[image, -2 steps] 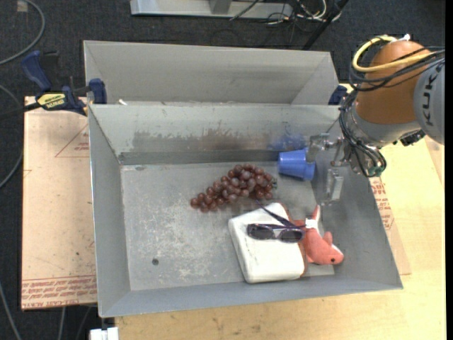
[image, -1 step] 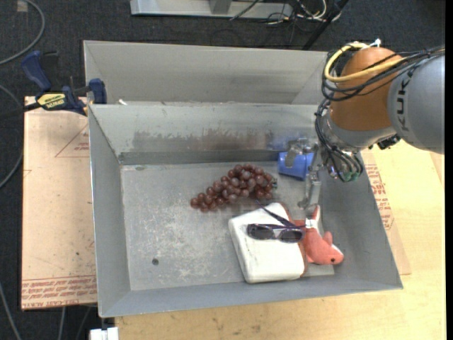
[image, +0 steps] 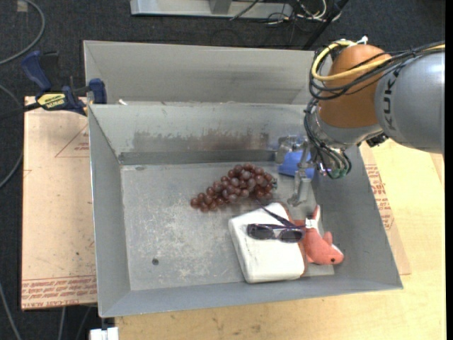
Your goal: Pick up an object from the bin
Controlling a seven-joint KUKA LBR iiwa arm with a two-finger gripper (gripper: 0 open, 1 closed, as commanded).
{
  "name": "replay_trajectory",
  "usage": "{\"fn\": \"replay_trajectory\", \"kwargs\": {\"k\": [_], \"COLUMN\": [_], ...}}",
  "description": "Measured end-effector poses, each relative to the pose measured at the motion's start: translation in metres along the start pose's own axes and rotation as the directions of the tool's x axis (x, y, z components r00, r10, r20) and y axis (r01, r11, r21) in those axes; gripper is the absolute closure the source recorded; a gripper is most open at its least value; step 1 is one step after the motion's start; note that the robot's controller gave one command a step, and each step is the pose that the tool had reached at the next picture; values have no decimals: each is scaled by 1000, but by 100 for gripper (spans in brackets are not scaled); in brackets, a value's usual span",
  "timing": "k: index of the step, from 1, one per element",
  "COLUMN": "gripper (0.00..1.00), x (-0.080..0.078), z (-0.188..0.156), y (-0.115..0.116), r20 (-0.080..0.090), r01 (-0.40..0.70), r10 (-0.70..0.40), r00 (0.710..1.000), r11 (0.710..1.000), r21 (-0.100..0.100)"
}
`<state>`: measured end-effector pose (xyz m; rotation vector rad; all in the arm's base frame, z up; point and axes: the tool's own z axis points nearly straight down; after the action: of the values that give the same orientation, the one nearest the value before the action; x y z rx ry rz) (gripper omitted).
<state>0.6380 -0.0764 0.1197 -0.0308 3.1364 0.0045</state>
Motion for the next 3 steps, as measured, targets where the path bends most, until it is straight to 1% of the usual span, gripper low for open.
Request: {"fn": "replay_trajectory", "kwargs": {"k": [1,2,3], "gripper": [0,0,0], "x": [19,12,1], "z": [14,30,18], "y": [19,47,45], "r20": [5,7,6], "r01": [39,-13,-144], "r10": [-39,13,144], "r00": [999,1000,990], "r11": [999,1000,990], "r21": [8,2,3]}}
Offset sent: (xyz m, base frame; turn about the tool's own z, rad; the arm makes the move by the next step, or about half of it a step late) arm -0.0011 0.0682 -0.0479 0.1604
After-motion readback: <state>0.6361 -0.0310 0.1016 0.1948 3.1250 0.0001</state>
